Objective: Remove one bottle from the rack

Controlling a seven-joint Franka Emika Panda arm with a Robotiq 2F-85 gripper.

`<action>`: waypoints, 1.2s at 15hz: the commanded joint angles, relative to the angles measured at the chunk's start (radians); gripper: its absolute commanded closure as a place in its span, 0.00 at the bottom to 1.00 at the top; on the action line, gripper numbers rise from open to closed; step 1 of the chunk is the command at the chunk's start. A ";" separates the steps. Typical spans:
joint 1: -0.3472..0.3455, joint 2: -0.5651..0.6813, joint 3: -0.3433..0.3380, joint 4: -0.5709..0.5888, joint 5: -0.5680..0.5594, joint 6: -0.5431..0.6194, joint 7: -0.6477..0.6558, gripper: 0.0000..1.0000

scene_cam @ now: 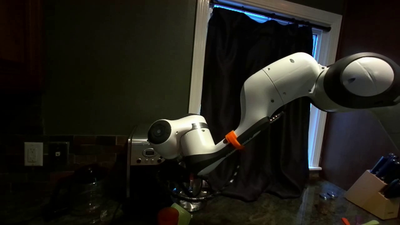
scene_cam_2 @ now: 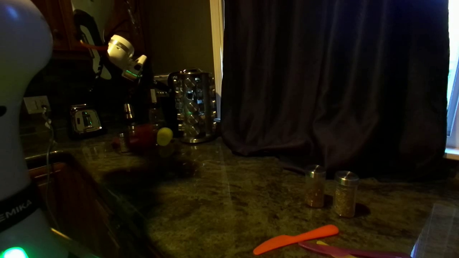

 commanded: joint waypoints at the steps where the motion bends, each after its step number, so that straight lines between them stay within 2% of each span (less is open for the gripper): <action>1: 0.006 0.027 -0.008 0.029 -0.030 -0.009 0.042 0.42; 4: 0.006 0.035 -0.012 0.036 -0.036 -0.011 0.049 0.55; 6: 0.008 0.035 -0.014 0.038 -0.043 -0.015 0.056 0.76; 18: 0.010 -0.023 0.028 -0.005 0.036 -0.037 -0.005 0.76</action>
